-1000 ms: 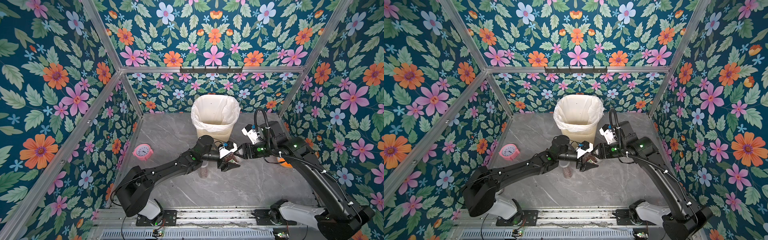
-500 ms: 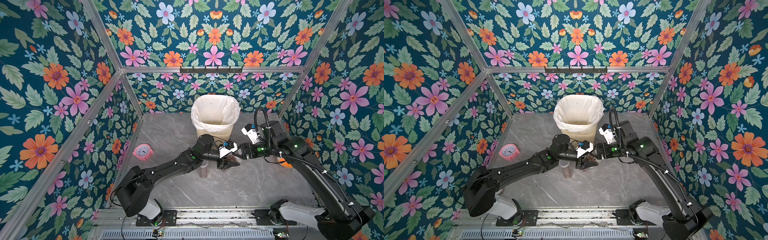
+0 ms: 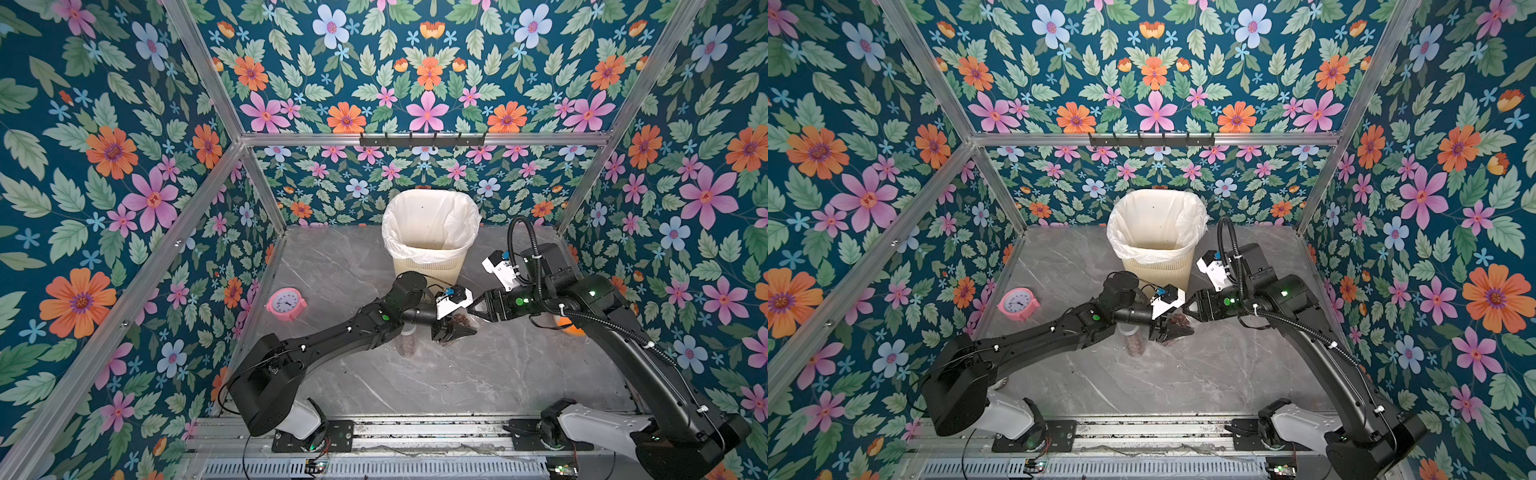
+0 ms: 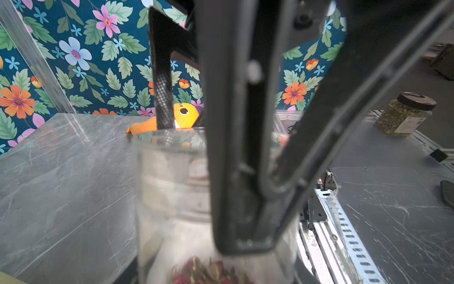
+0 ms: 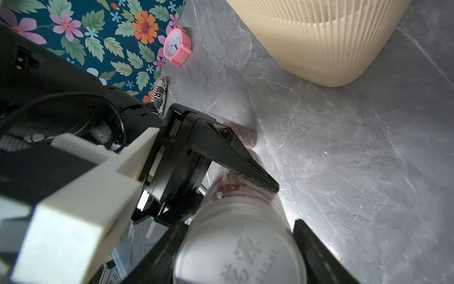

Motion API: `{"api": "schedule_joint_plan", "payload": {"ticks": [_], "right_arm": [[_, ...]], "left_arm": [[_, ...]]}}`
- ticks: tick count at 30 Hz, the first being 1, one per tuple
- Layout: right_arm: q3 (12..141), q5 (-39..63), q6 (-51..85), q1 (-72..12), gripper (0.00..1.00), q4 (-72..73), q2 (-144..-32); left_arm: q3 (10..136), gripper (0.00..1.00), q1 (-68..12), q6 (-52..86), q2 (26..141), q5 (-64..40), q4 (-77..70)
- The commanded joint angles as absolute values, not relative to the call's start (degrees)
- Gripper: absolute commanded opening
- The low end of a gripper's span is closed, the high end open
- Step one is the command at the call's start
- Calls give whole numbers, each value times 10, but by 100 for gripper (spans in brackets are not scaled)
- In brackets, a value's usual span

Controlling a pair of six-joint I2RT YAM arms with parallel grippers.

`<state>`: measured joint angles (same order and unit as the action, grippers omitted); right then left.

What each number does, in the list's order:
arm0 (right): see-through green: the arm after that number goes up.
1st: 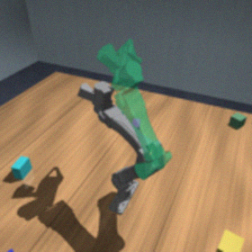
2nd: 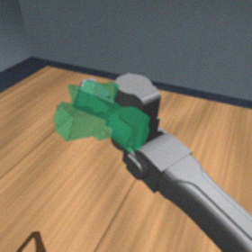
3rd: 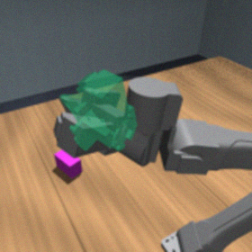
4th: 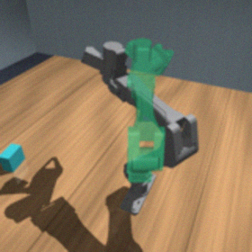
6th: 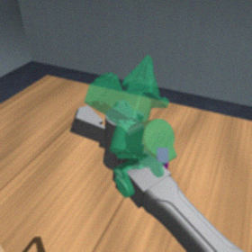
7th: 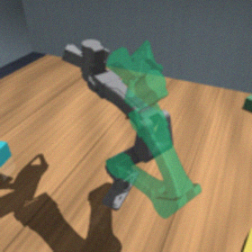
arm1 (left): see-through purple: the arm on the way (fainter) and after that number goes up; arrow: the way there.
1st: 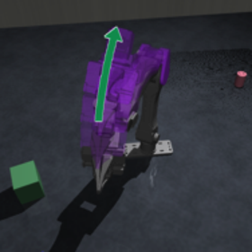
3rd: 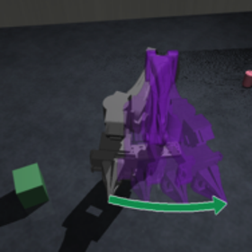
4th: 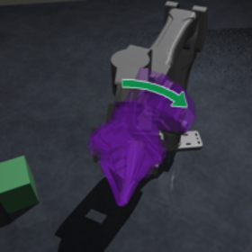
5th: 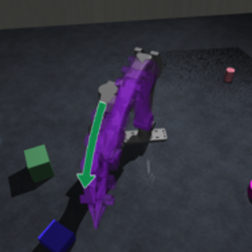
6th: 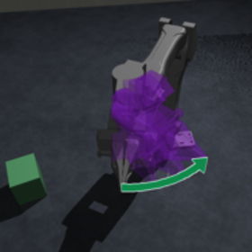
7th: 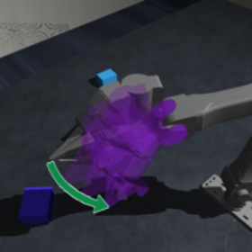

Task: Empty the moldy dried flower tea in the jars
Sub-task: Unscrew the lid from the jar.

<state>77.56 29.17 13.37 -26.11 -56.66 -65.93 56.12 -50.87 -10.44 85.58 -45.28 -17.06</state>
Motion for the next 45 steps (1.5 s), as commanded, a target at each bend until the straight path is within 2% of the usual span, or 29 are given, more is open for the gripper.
{"api": "schedule_joint_plan", "payload": {"ticks": [1,9,14,16,18,21,26,28,32,40,45], "right_arm": [[771,343,87,-260,57,-583,-651],[735,413,-54,-259,55,-572,-604],[693,436,-107,-260,58,-531,-552],[696,421,-95,-260,80,-523,-551],[706,410,-80,-260,94,-530,-558],[731,386,-28,-260,99,-531,-577],[745,333,87,-260,99,-501,-607],[746,303,116,-260,96,-497,-617],[759,261,136,-260,79,-506,-640],[774,263,141,-258,80,-505,-659],[784,271,144,-246,81,-503,-672]], "left_arm": [[578,59,-504,-91,856,-494,-181],[651,59,-503,-118,879,-609,-63],[665,58,-503,-121,885,-625,-57],[664,58,-503,-128,884,-604,-57],[656,58,-504,-130,881,-566,-73],[632,57,-506,-123,871,-498,-127],[600,57,-511,-108,861,-377,-209],[592,57,-514,-107,859,-335,-227],[583,57,-522,-115,857,-265,-240],[560,56,-528,-114,850,-211,-265],[550,56,-531,-128,846,-223,-266]]}}
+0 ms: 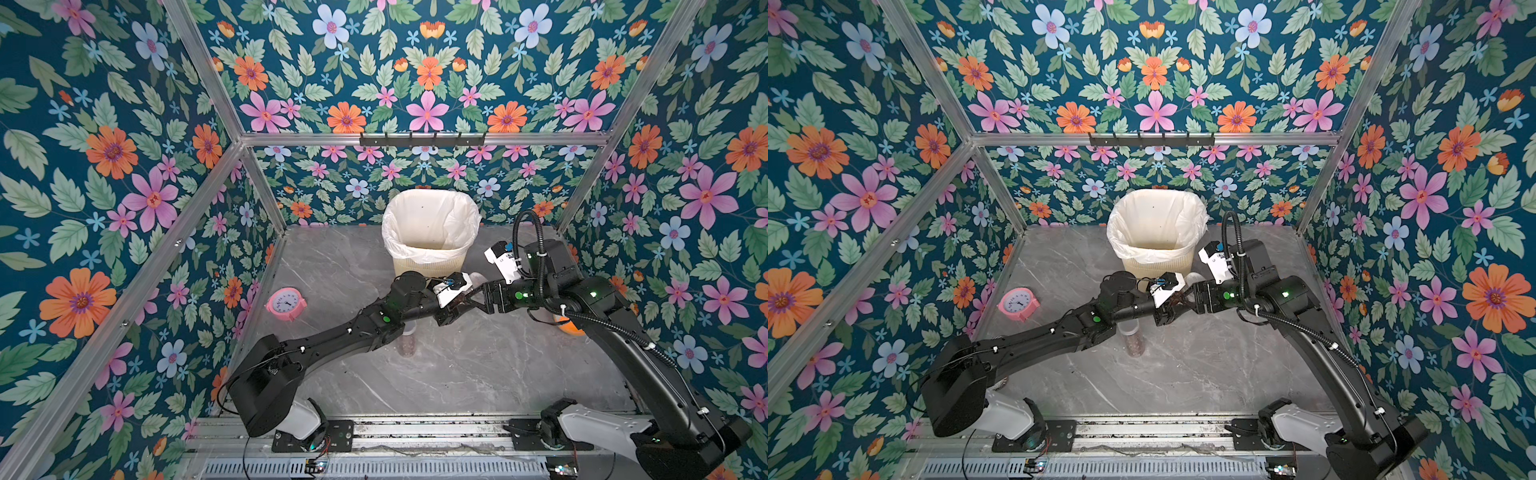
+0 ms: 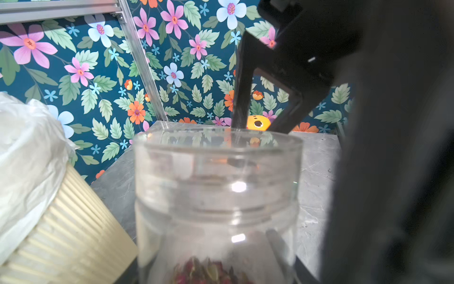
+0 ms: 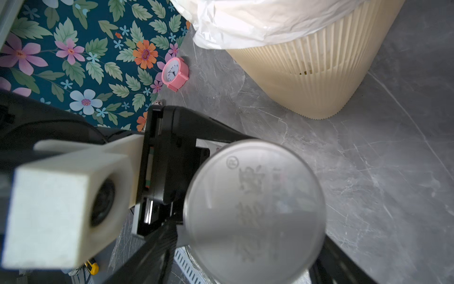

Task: Empty the moldy dried flower tea in the jars
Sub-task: Unscrew the lid from the jar.

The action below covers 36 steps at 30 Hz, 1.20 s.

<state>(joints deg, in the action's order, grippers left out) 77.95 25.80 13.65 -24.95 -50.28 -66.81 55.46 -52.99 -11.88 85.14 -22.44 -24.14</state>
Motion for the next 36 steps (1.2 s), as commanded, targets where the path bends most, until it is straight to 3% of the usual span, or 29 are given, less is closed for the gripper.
{"api": "schedule_joint_plan", "payload": {"ticks": [1,10,14,19,29,36], "right_arm": [[784,272,145,-244,81,-502,-674],[794,298,145,-232,79,-490,-697],[798,309,134,-231,63,-497,-703],[791,339,94,-231,60,-519,-694],[714,427,-46,-231,58,-487,-607],[662,536,-122,-232,57,-449,-555]], "left_arm": [[546,56,-532,-128,845,-227,-271],[541,56,-533,-131,841,-255,-271],[539,56,-533,-132,840,-256,-271],[545,56,-532,-134,835,-275,-265],[653,57,-518,-151,862,-543,-68],[687,57,-517,-145,877,-630,-26]]}}
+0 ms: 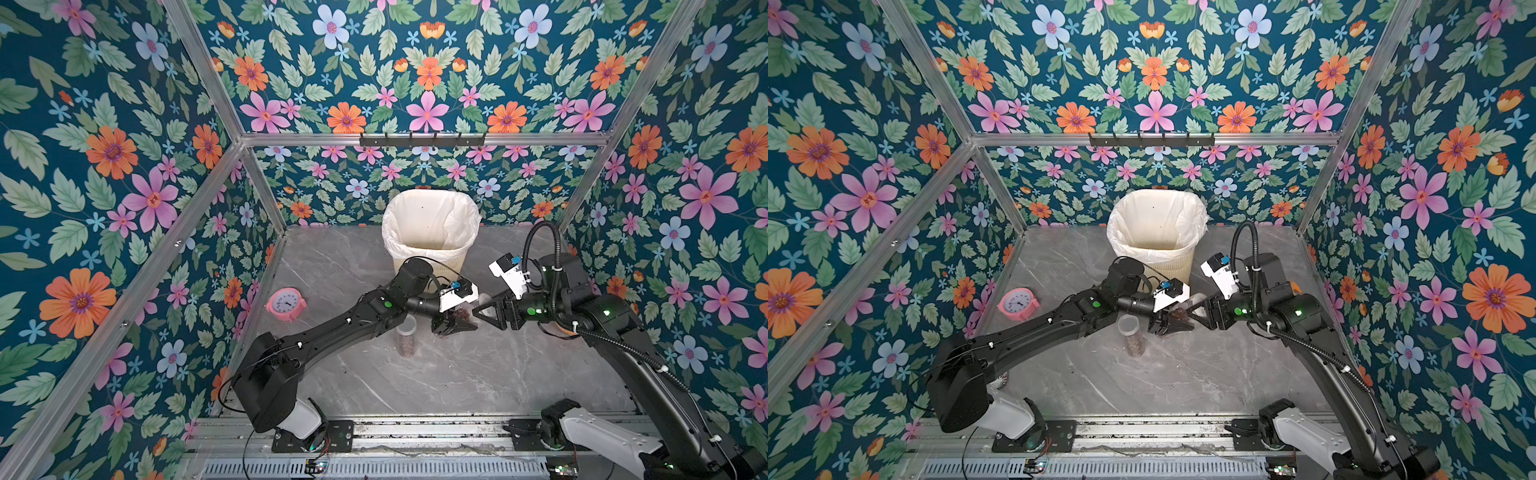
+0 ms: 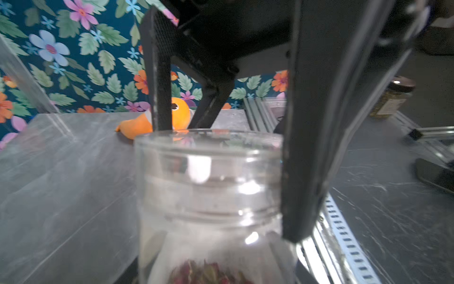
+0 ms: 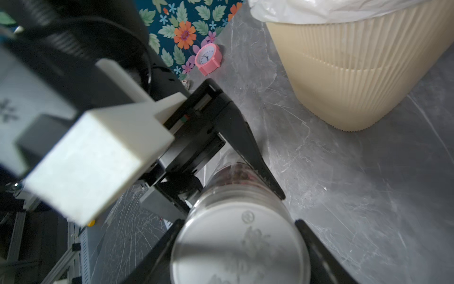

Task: Empty the moldy dried flower tea in the jars
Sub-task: Unscrew the lid from the jar.

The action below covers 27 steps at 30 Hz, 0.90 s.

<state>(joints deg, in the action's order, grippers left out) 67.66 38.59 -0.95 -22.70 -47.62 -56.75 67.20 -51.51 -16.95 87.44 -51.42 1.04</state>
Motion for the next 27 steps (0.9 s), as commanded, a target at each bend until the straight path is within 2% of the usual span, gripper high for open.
{"api": "schedule_joint_plan", "payload": {"ticks": [1,3,5,6,8,17,27], "right_arm": [[655,545,-121,-233,59,-438,-548],[656,540,-106,-233,69,-424,-543],[665,515,-78,-233,88,-417,-545],[672,491,-55,-233,94,-412,-547],[692,447,-16,-233,99,-414,-557],[738,271,132,-232,97,-425,-611],[742,274,189,-232,86,-382,-649]], "left_arm": [[690,57,-517,-145,880,-631,-25],[690,57,-517,-151,882,-616,-25],[680,57,-516,-156,878,-578,-40],[670,56,-517,-156,874,-544,-56],[655,56,-518,-156,868,-497,-86],[585,56,-518,-75,850,-294,-275],[570,56,-538,-94,849,-196,-283]]}}
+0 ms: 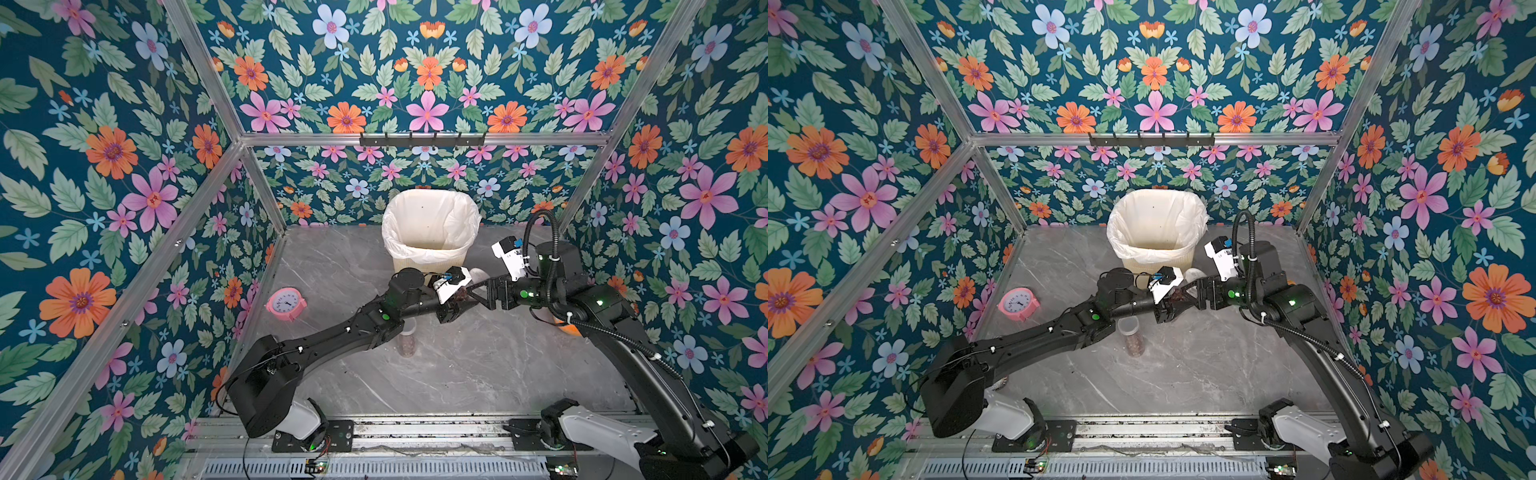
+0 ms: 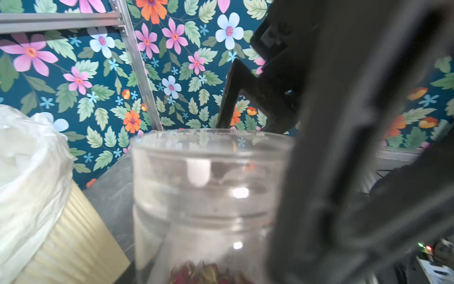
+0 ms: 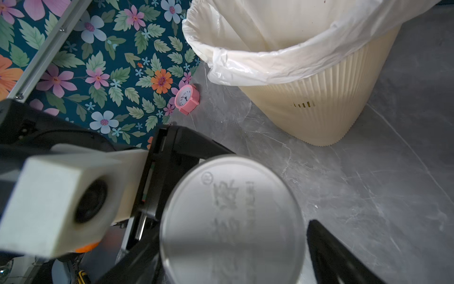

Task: Empty the moldy dried flower tea in the jars
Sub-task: Unscrew the lid from the jar.

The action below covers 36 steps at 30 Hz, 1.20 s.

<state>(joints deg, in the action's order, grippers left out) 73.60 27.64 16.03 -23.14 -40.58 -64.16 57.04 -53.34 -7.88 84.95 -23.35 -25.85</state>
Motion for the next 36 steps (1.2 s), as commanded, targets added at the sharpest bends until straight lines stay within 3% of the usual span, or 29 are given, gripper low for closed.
{"api": "schedule_joint_plan", "payload": {"ticks": [1,7,11,19,32,36], "right_arm": [[744,277,195,-232,85,-377,-654],[767,268,208,-231,82,-376,-669],[776,280,204,-231,71,-390,-681],[764,289,191,-231,63,-396,-671],[690,505,66,-195,58,-329,-601],[673,565,46,-195,57,-294,-590]], "left_arm": [[569,56,-540,-96,850,-193,-283],[563,56,-542,-101,852,-184,-278],[563,56,-542,-100,854,-182,-276],[565,56,-541,-104,850,-218,-265],[643,57,-492,-52,856,-619,-174],[668,56,-493,-18,883,-692,-169]]}}
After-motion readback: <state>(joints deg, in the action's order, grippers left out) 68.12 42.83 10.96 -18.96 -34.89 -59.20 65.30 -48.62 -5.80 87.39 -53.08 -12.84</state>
